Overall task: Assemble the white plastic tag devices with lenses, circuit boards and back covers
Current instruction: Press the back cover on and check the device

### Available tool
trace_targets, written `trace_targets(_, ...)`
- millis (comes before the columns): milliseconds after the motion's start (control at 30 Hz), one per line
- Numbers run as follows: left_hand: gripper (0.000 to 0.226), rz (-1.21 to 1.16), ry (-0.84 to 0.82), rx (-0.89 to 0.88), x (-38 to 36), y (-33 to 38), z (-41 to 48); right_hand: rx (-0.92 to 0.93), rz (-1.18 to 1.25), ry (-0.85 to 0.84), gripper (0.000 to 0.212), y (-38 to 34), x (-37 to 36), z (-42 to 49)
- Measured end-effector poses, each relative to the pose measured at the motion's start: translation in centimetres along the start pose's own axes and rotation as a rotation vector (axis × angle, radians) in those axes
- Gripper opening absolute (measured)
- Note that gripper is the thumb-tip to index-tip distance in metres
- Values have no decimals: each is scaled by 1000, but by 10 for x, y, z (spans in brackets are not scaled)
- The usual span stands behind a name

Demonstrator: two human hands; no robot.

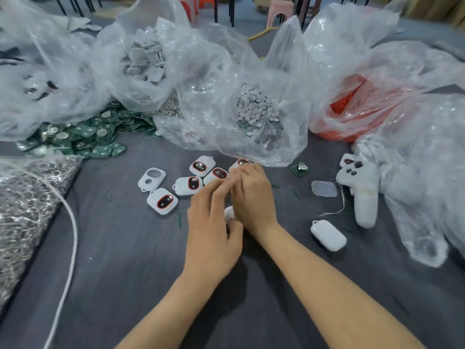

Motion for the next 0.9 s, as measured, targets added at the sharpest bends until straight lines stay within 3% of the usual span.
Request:
trace_targets(67,52,109,-98,72,-9,-11,-3,-182,69,135,46,17,8,3)
trace_targets(167,35,231,-204,-4,-22,-9,-5,-451,256,180,55,39,15,-3)
trace_targets(333,35,-30,-204,85,-20,-3,-2,-741,562,325,58,63,26,-9)
trace_targets(433,33,-208,-105,243,-10,-12,0,-715,631,234,52,58,29,-12)
trace_targets(567,17,-403,-25,464,-12,-27,8,-608,600,-10,20,39,22,-19)
trace_targets(667,8,-692,-16,635,-29,-26,15,-686,745,-16,7,36,24,-18)
trace_targets(733,16,-792,-27,675,-38,-22,19,-708,753,4,5,37,27,-16)
trace_targets(900,25,-785,-94,657,-44,-18,17,-695,692,22,18,42,27,-17)
Point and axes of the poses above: each hand's wrist, its own z-axis towards the middle knuckle, its own x-axis out of the back of the hand, y = z × x, the point moved 9 cm from there along z, towards the middle knuckle, and after that the axes turned 15 degrees about y, right-handed, at the moved point
